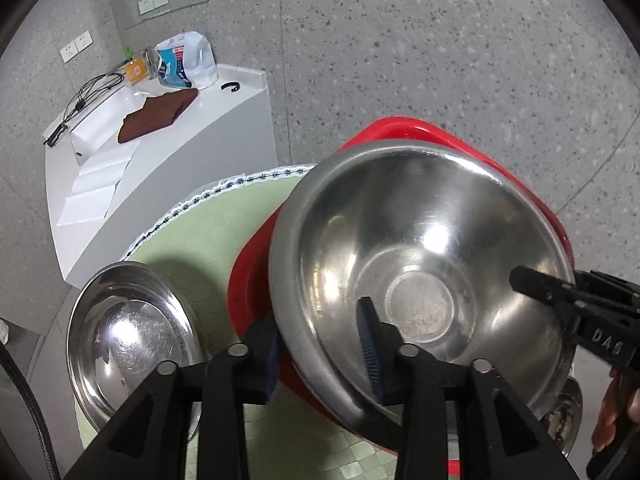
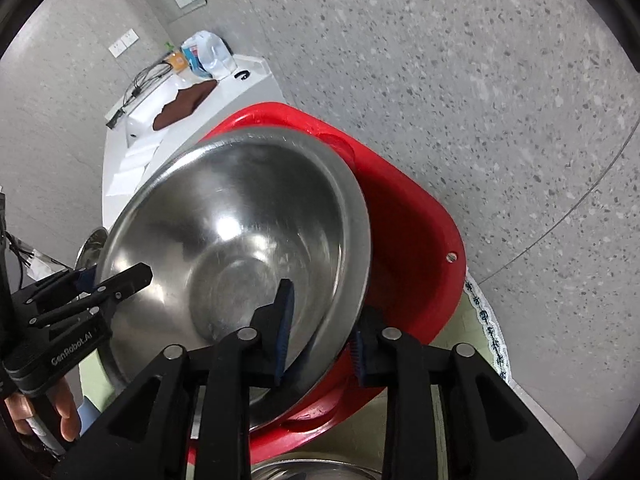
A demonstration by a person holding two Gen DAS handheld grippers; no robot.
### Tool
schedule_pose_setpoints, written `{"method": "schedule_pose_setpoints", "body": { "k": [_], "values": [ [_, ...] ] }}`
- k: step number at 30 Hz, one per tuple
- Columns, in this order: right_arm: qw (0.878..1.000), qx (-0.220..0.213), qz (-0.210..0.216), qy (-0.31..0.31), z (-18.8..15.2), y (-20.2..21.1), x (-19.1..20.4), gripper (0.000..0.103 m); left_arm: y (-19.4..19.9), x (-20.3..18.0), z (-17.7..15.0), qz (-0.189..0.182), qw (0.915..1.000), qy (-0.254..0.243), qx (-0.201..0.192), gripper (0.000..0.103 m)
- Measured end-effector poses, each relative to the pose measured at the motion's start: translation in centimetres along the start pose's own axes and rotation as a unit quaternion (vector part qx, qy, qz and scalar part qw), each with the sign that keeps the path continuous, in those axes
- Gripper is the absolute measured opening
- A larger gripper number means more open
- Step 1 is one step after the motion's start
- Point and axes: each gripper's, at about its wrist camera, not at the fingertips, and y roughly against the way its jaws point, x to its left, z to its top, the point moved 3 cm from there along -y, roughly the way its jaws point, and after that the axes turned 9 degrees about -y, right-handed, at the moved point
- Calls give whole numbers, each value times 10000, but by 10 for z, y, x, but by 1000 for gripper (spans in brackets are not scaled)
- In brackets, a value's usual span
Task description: Organize plates and bowls
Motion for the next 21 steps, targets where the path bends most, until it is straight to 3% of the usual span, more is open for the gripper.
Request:
{"method": "schedule_pose_setpoints", "body": {
  "k": [3,5,8,9,15,17,21],
  "values": [
    [10000,-28,-70,21,-1,0,1,34,-5,-5,11,-11,10000,-6,-27,48],
    [10000,-16,11,-22,-2,3,2,45,0,-6,16,-93,9999,-8,-89,63],
    [9998,-194,58,-61,-1,14,4,67,19,4,16,-133,9990,-98,-407,79],
    [9996,-273,28,-95,-2,19,5,70,27,3,13,-162,9986,-104,-500,81],
    [9982,-563,-78,-182,-20,54,11,69,82,18,-20,-315,9956,-204,-861,83],
    [9973,-698,-151,-176,-34,70,16,69,105,32,-40,-254,9941,-241,-1031,91],
    [9960,-874,-35,-173,-82,104,39,70,156,56,-95,-45,9916,-265,-1262,92]
  ]
}}
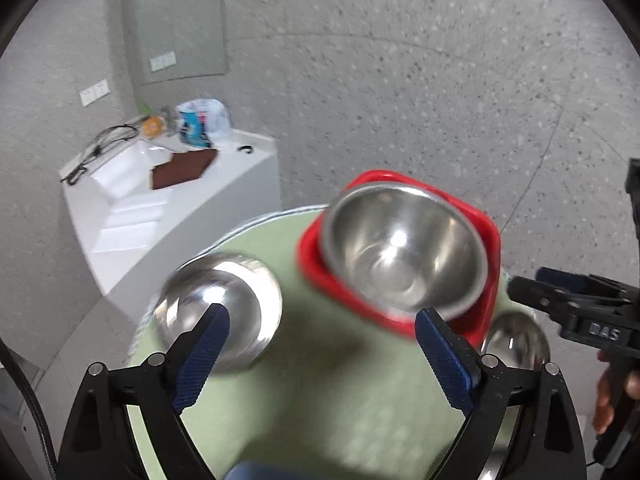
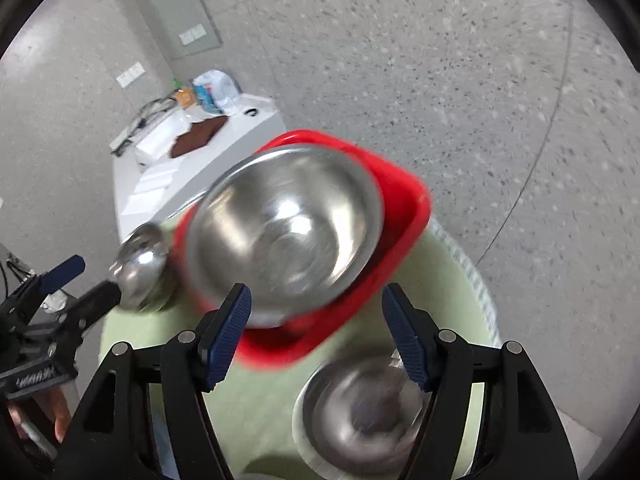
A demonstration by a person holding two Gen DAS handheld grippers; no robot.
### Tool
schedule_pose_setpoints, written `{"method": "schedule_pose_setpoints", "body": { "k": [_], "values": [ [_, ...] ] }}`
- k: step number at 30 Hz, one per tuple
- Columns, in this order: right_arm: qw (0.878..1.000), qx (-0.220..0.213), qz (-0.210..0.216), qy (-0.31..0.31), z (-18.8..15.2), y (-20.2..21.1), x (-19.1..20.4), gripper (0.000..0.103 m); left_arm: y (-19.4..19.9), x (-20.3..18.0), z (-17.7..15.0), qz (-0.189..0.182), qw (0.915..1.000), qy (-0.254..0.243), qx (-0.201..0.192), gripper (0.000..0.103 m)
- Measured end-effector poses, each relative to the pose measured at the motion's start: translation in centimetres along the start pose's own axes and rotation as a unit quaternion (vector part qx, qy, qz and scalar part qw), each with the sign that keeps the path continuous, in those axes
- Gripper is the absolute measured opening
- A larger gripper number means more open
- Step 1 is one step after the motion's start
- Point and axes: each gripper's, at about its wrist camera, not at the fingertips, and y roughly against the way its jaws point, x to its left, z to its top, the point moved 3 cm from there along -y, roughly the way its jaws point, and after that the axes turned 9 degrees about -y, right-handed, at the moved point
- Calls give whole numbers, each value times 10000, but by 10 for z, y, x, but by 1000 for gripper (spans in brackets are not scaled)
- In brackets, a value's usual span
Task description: Organize plates and bowls
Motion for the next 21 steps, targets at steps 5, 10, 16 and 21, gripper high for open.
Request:
{"method": "schedule_pose_setpoints", "body": {
  "k": [5,10,16,21],
  "values": [
    [9995,86,251,145,-67,26,39,74,51,31,-69,350,9993,94,102,93],
    [9969,508,333,507,-130,13,79,74,73,55,-140,486,9972,375,422,93],
    [9937,902,213,628,-177,-20,94,74,68,73,-191,360,9925,686,948,90],
    [9914,1147,227,595,-190,-38,98,61,62,73,-213,-40,9887,748,1301,64]
  ]
}}
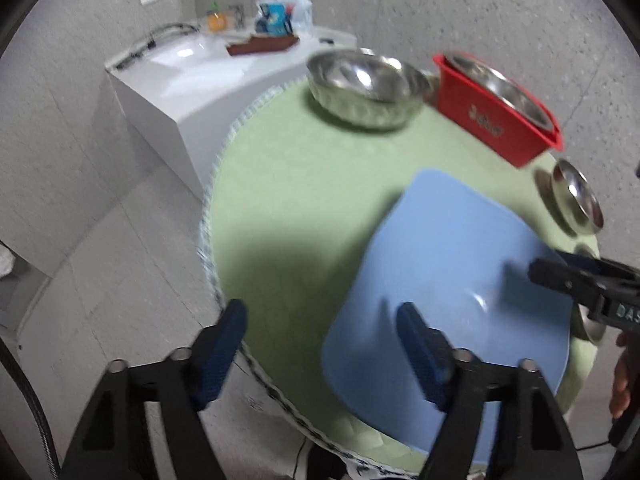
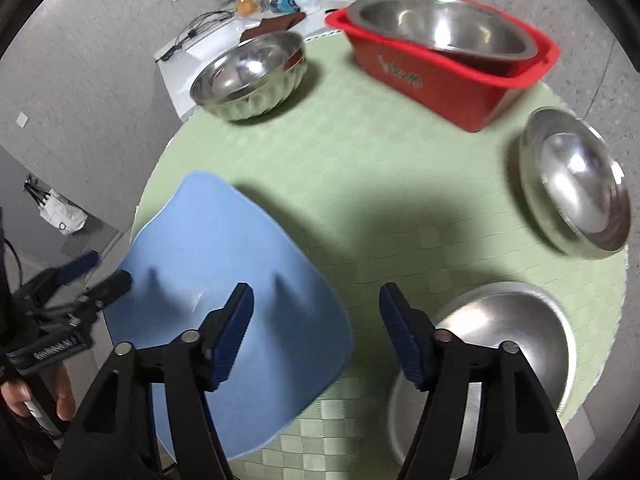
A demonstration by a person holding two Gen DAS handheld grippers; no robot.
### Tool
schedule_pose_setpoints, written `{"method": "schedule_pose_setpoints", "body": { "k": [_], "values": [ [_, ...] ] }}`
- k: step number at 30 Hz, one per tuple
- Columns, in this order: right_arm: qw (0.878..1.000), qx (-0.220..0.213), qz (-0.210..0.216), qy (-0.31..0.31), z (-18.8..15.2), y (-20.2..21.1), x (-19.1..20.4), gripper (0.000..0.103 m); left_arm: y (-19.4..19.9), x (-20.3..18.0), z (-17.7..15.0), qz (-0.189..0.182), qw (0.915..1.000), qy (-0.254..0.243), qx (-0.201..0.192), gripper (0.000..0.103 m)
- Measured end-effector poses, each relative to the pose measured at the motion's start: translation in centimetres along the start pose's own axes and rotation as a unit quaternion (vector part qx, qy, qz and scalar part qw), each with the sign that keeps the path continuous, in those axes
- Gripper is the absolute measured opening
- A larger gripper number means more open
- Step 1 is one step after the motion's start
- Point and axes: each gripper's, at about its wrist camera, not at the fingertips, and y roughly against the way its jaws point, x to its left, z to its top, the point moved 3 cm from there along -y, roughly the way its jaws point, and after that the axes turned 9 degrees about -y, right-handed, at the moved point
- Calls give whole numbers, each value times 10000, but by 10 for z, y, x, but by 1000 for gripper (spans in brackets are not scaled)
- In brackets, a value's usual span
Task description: Organize plates and bowls
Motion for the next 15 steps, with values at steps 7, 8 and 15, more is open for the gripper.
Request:
{"method": "schedule_pose_setpoints", "body": {
  "k": [7,8,15],
  "values": [
    [9992,276,250,-130,-4,-13,-1,24,-8,3,9,-251,9996,-16,119,27],
    [9992,273,272,-144,-3,-13,-3,24,-8,6,12,-345,9993,83,92,26],
    [9986,52,462,-255,21,15,-14,23,15,-11,48,-313,9991,11,-302,25]
  ]
}}
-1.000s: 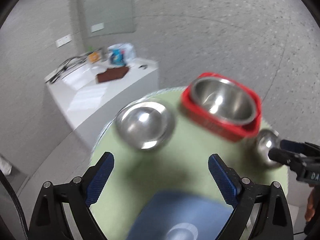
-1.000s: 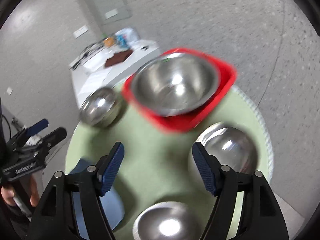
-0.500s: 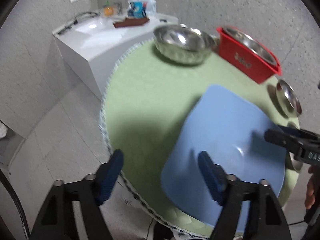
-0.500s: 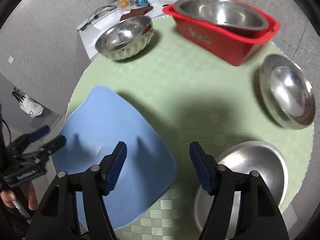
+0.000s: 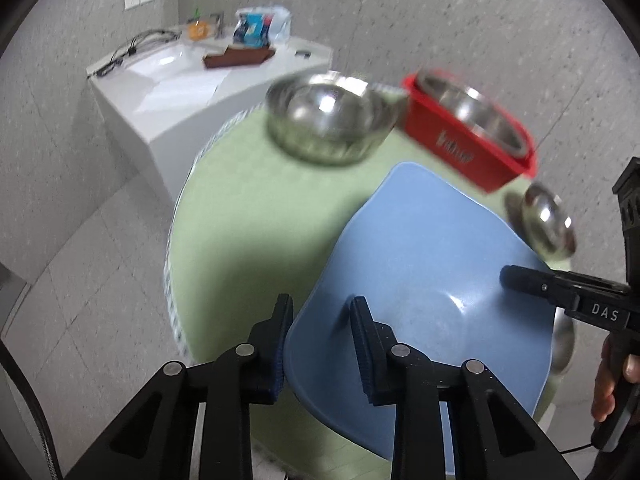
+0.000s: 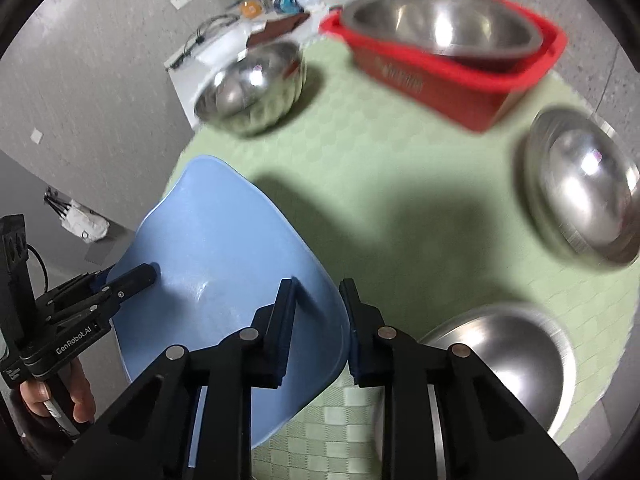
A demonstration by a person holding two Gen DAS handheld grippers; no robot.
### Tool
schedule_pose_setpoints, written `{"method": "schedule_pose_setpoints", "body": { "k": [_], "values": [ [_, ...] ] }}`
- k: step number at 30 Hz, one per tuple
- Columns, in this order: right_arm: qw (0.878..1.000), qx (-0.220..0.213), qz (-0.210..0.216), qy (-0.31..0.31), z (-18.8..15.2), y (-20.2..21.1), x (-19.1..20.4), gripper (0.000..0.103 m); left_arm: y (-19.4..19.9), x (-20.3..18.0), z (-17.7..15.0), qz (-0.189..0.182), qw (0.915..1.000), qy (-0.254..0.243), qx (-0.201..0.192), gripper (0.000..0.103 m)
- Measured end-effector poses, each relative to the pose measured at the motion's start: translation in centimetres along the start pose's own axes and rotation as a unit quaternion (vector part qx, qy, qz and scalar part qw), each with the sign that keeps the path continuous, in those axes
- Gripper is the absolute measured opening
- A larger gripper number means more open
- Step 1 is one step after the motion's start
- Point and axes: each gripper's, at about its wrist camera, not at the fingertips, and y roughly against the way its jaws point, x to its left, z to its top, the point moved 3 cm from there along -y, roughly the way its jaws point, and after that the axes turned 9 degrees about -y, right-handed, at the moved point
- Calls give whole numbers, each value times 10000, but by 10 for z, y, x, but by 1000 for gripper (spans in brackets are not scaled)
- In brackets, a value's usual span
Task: Organize plates and bowls
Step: 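Lift the blue plate and lay it onto the bowl in the red basin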
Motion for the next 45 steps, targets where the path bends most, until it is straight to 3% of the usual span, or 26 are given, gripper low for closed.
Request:
{"method": "schedule_pose_setpoints", "body": {
  "k": [11,16,22,30,41,44,45],
  "values": [
    [9955,-937,-112,59,118,80,-44,23,-3,-59,133,-277,9973,-221,-643,25],
    [9935,-1122,-184,-5,173,86,-70,23,-44,-75,190,-245,9972,-278,-645,25],
    [9939,-1059,-280,-112,228,62,-107,24,-108,-93,235,-63,9987,-287,-426,27],
    [9960,-811,-354,-110,250,21,-134,25,-184,-109,260,117,9995,-279,-46,29],
    [9951,-830,-531,37,261,3,-140,28,-218,-108,268,109,9995,-247,136,33],
    [9943,-894,-575,82,263,2,-140,29,-219,-107,265,-5,9996,-246,160,44],
    [9941,-914,-581,85,264,2,-140,34,-218,-108,265,-64,9996,-244,114,48]
  ]
}}
